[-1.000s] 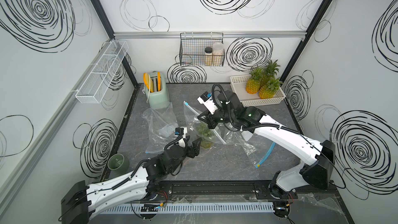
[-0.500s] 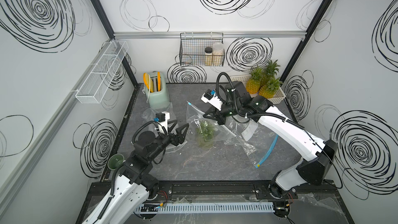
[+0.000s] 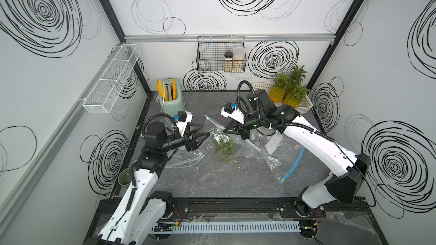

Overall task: Open the zip-top bag and take out the pineapple
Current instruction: Adjust the zipper food storage bag at the center of the board.

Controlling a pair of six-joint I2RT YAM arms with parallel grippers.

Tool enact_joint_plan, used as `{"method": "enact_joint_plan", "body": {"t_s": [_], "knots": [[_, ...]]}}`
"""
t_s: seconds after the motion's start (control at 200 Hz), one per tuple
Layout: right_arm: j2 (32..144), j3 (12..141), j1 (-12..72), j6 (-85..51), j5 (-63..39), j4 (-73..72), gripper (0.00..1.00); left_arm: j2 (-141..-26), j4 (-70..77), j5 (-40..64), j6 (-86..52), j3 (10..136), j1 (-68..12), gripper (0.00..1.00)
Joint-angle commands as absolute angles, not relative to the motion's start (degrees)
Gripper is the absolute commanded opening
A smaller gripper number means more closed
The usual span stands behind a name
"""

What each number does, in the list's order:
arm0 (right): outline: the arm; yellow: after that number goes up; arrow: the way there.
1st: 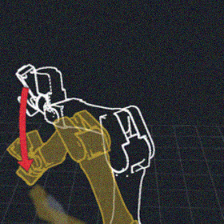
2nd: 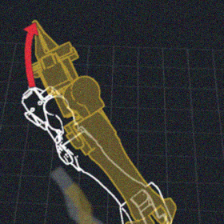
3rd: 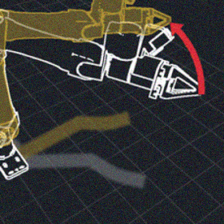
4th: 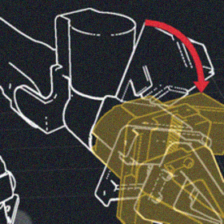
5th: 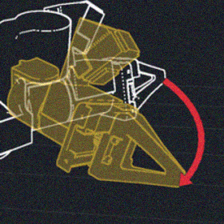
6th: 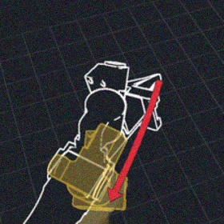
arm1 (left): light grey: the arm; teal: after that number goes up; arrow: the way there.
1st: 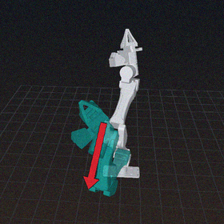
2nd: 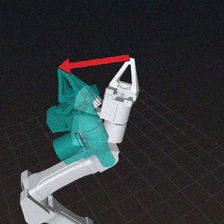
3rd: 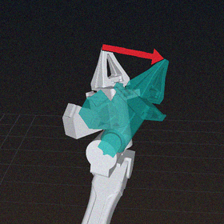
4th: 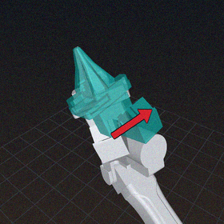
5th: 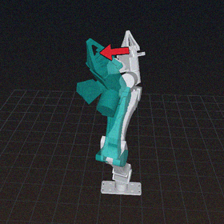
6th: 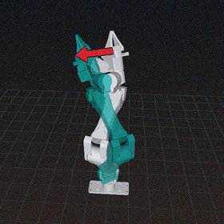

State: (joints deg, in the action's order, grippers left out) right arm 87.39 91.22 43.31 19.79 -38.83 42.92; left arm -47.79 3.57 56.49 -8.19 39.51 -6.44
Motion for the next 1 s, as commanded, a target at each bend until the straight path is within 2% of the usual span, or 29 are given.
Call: {"method": "enact_joint_plan", "body": {"t_s": [0.0,0.29,0.565,0.655,0.755,0.895,0.996], "knots": [[87.1,92.5,43.3,22.7,-44.9,44.4,0.0,-49.1,6.6,63.7,0.5,42.6,-5.7,0.68],[86.1,93.7,43.3,24.4,-51.3,44.9,0.01,-52.1,8.4,61.0,4.4,46.1,-2.5,0.68],[87.7,95.7,43.2,25.7,-51.3,46.8,0.01,-52.8,7.5,63.2,6.4,47.2,-0.8,0.68],[87.8,95.7,43.2,25.3,-51.0,46.4,0.01,-52.8,8.2,64.5,6.0,46.4,-1.0,0.6],[87.7,95.2,42.8,24.0,-50.9,44.7,0.01,-52.3,8.4,65.4,5.9,45.7,-1.0,0.44],[87.3,94.4,41.8,21.8,-51.0,41.7,0.01,-51.7,8.7,65.9,5.3,45.0,-1.2,0.34],[86.9,93.8,41.2,20.8,-50.9,40.4,0.0,-51.4,8.7,66.4,5.0,44.4,-1.6,0.32]]}}
